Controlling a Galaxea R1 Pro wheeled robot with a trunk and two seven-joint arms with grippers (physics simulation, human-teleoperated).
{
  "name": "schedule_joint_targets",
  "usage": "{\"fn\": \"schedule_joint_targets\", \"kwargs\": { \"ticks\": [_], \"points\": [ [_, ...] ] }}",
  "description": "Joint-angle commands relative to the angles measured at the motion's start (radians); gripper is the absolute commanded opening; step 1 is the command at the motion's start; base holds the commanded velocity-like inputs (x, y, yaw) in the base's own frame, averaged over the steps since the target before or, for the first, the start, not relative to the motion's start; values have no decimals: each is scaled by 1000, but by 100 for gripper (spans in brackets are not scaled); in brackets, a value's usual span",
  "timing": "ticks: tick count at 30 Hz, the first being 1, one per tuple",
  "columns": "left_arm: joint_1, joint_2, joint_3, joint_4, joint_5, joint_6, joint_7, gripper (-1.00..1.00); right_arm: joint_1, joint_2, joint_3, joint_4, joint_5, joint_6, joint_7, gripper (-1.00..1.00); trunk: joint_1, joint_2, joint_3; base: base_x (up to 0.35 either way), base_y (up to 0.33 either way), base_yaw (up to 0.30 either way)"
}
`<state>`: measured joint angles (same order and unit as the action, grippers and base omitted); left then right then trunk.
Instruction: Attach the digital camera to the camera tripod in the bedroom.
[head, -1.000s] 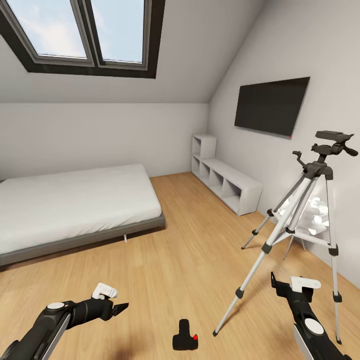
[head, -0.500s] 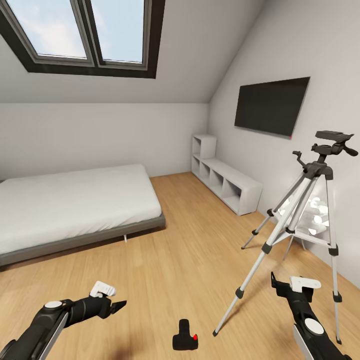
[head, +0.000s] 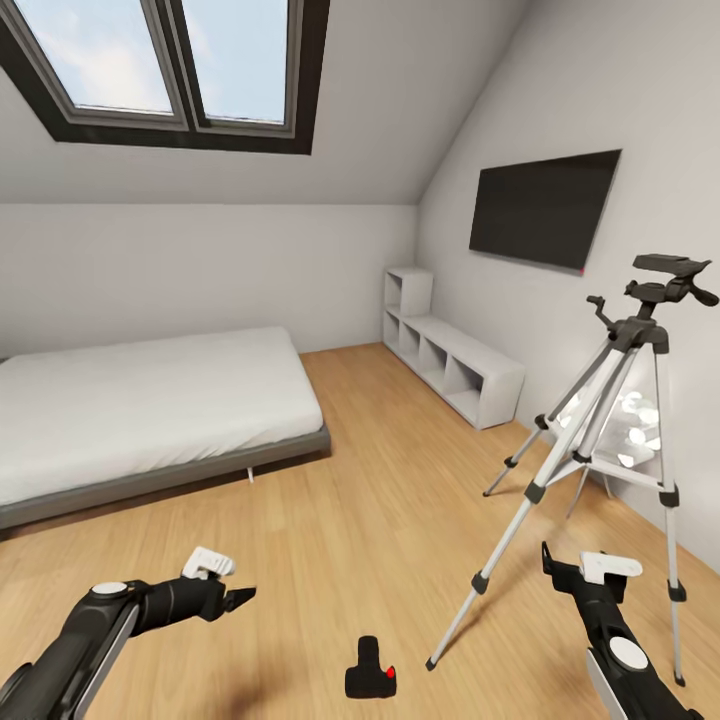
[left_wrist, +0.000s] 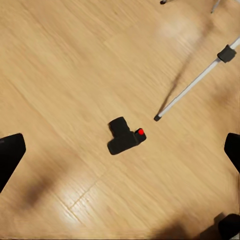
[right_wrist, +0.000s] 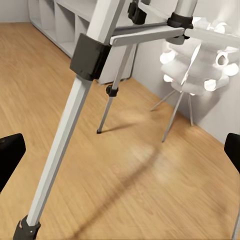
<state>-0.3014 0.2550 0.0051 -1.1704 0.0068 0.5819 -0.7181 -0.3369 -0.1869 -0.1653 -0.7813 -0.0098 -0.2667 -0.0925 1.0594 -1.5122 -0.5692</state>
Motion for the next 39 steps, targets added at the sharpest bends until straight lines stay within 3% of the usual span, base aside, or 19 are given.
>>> {"fn": "schedule_joint_targets", "kwargs": {
  "ticks": [1,10,28,39],
  "points": [
    [-1,1,1,-5,1,39,-4,100,-1,0,1,0,-1,-11,-3,100,4,-8,-4,0,0,0],
    [-1,5,1,-21,1,100,-7,100,-1,0,1,2,-1,-63,-3,100,38,-71,-32,0,0,0],
    [-1,4,-3,-33,-1,102,-12,100,-1,4,-5,67,-7,-205,-3,100,107,-197,-89,0,0,0],
    [-1,3,-4,-34,-1,101,-12,100,-1,4,-7,79,-8,-234,-4,100,150,-274,-125,0,0,0]
  ]
}}
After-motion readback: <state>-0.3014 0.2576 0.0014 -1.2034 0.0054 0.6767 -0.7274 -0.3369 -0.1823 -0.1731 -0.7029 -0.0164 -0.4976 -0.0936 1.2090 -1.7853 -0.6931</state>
